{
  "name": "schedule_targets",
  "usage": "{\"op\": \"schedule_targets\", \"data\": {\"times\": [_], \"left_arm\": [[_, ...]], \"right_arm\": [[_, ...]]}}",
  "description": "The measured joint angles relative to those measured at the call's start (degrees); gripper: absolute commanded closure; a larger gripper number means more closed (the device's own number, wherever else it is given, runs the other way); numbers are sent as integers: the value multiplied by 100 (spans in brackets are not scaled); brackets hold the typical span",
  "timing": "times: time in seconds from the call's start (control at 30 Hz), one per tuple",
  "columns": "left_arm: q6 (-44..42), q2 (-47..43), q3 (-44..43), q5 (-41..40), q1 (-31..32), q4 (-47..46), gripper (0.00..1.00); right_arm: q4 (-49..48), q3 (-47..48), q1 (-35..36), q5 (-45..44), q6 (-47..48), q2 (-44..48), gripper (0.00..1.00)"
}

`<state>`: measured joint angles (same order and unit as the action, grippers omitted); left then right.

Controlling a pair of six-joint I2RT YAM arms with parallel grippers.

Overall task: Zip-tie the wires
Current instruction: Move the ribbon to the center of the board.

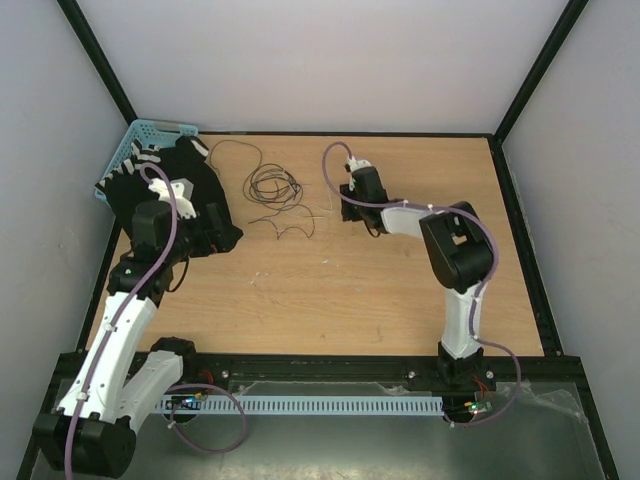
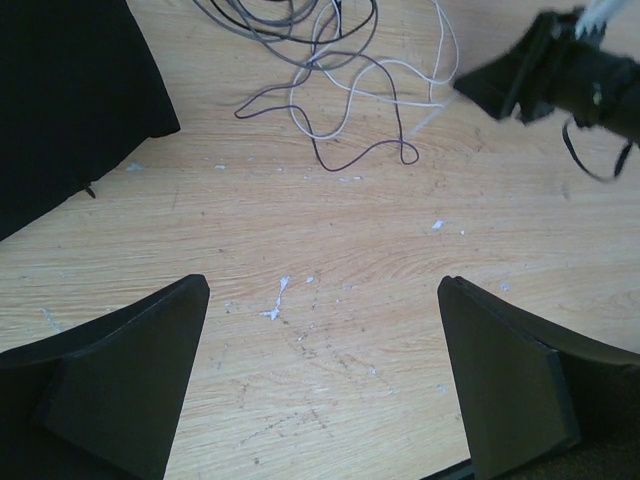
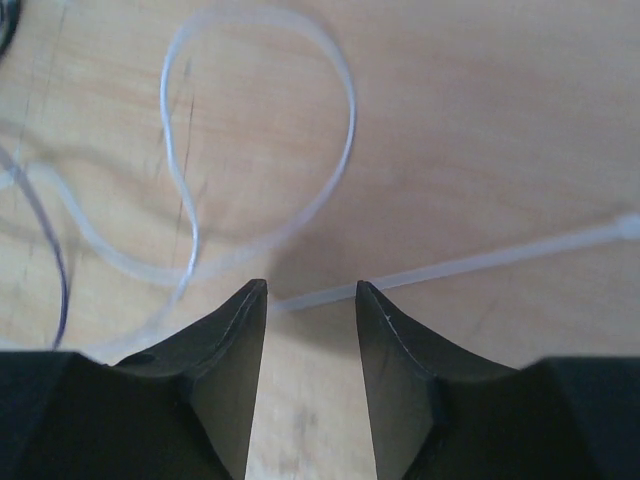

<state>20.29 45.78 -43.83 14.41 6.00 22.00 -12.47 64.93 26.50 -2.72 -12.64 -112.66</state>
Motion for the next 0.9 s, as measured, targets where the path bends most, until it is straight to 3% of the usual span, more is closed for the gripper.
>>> {"op": "schedule_targets", "data": {"times": [0.17, 0.27, 0.43, 0.6, 0.77, 0.9], "left_arm": [[-101, 337, -4, 195, 0, 0, 1], [-125, 555, -4, 280, 0, 4, 1], [-125, 647, -4, 304, 0, 11, 1], [-125, 723, -4, 313, 0, 13, 1], [-122, 769, -4, 334, 0, 13, 1], [-118, 734, -2, 380, 0, 17, 1]], "right_arm": [[273, 1300, -52, -382, 116, -885, 52], [511, 1731, -120, -380, 179, -1108, 46], [734, 1508, -190, -216, 264, -807, 39], [946, 968, -122, 409, 391, 133, 27], [883, 940, 485, 1246, 785, 688, 20], [933, 970, 1036, 1753, 1128, 557, 19]]}}
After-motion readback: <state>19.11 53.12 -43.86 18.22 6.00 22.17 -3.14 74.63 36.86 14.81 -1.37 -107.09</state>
